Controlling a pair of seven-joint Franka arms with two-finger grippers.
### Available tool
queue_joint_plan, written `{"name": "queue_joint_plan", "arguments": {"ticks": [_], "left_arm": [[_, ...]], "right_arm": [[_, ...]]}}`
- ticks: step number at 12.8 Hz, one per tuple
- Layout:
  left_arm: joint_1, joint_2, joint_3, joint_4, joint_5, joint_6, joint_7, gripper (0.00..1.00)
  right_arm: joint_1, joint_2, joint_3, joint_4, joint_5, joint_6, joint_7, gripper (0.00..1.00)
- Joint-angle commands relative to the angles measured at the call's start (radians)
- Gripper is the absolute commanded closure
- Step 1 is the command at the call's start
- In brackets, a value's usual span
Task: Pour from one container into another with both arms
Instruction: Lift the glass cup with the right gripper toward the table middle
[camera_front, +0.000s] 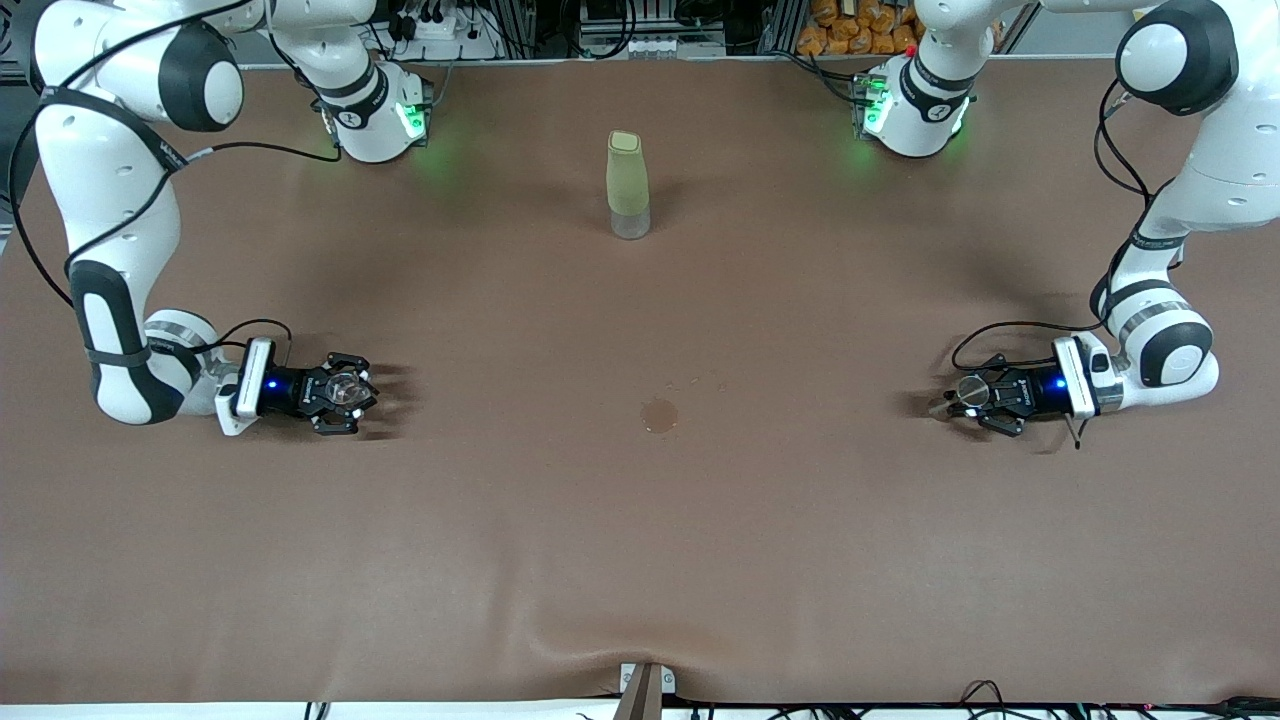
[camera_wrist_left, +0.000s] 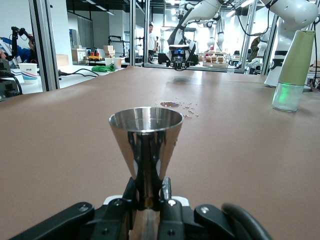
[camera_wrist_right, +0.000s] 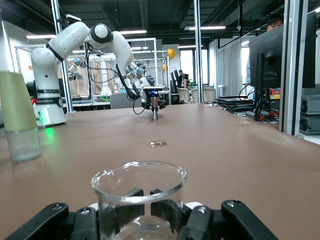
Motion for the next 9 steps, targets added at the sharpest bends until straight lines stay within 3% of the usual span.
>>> {"name": "queue_joint_plan", "arguments": {"ticks": [1,5,9], "left_arm": [[-0.008,0.005,0.002,0.022,-0.006,-0.019,-0.002,1.0],[-0.005,-0.015,-0.025,0.04,-0.004,-0.025,-0.081,1.0],[-0.006,-0.023,-0.061,0.129,0.0,-0.056,-0.111,1.0]], "right_arm": [[0.039,-0.164,-0.008,-0.137,0.016,0.011,0.118,1.0],[0.083,-0.353,-0.01,-0.251,0.018,0.017,0.304,1.0],[0.125,-0.538,-0.014,-0.35,0.018,0.019,0.471,1.0]]}}
